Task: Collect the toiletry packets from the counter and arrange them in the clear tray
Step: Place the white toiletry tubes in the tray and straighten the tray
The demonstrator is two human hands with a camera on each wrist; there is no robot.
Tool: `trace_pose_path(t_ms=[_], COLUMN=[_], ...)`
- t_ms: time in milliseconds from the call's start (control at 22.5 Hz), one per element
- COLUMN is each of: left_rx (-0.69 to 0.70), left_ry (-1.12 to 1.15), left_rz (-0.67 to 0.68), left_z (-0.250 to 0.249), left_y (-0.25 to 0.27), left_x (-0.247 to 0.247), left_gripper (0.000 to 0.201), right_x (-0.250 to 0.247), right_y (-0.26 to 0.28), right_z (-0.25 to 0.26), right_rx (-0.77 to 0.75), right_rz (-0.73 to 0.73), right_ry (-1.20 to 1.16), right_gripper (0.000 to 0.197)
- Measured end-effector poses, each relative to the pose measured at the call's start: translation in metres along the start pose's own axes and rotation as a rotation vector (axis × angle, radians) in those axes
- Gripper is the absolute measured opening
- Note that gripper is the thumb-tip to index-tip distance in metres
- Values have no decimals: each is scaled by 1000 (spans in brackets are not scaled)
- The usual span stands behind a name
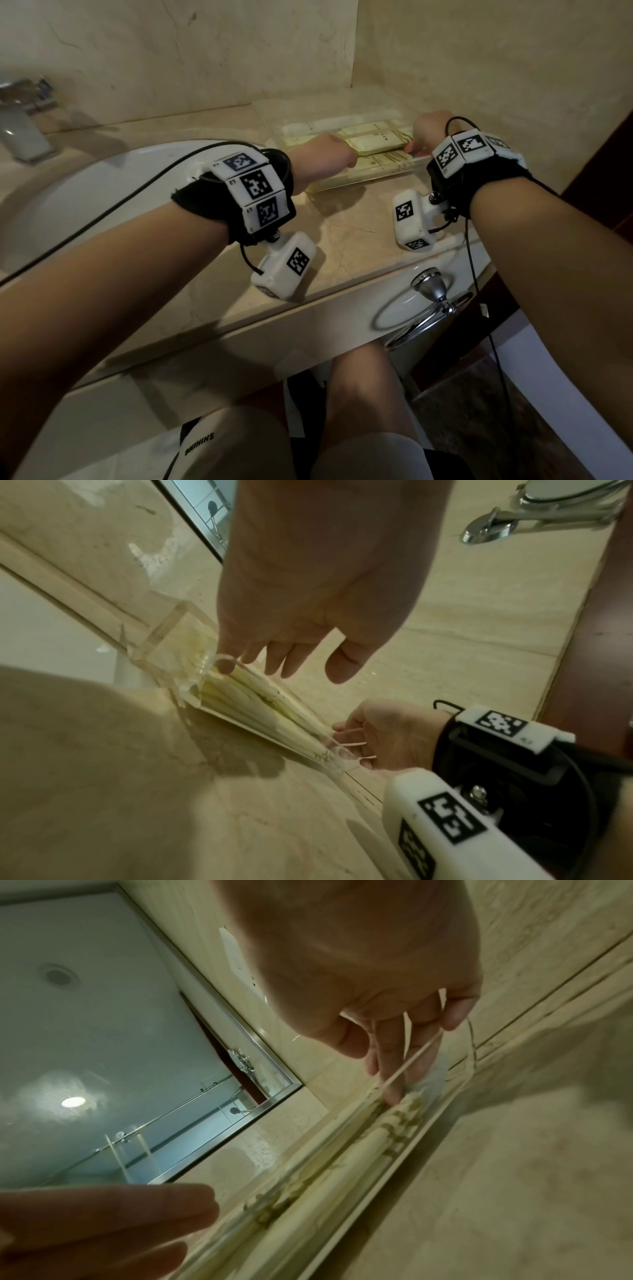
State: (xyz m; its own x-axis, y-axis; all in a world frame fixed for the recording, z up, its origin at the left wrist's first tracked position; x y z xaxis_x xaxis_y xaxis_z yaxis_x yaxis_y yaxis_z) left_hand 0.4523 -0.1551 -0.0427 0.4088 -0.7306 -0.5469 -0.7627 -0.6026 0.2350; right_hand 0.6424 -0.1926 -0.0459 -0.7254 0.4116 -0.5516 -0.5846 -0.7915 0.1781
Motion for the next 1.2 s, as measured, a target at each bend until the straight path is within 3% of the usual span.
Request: trace_pose_path(t_ms=[89,133,178,267,400,533,711,933,1111,1200], left_rx=[18,31,44,74,81,19,-99,-133,-154,-151], left_ry=[19,29,33,0,-100,-258,-436,-552,-541,-546], left_rz=[-28,-56,-89,-142,-188,-147,-145,-146,-147,-133], left_z=[1,1,0,-2,0,8,12,18,19,18], left_y=[-2,-3,-3,-2,-2,-1,-2,-3,-3,-3], left_x=[-6,-12,-18,-28,-40,-41,-42,-46,-47,-47], left_gripper=[4,9,17,26,24,18,29,13,31,29], right_x=[3,4,4,13,23,29,50,64,69,72], right_y=[0,5,2,7,12,19,18,15,17,17], right_z=[0,2,3,9,6,10,20,25,31,33], right_rx=[100,129,80,27,26,-35,-75,-93,-122,-116], right_rz=[-3,-19,-31,-40,-4,5,91,139,138,148], right_ry=[12,157,355,489,347,203,360,404,432,408], right_gripper=[14,24,31,36,36,39,39,39,39,38])
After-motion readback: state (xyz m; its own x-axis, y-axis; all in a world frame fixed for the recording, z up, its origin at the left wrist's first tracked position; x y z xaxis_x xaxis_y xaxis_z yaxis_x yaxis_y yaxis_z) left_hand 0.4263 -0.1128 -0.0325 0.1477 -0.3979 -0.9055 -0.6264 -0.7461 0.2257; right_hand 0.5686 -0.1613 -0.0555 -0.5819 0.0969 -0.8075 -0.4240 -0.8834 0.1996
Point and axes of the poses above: each hand's wrist, its own y-axis away from the middle knuckle, its own x-axis out of the palm, z = x × y, the point moved 5 cm from there along -y, towards the middle knuckle, and after that the axes turned 8 degrees about z, right-handed, at the moved point
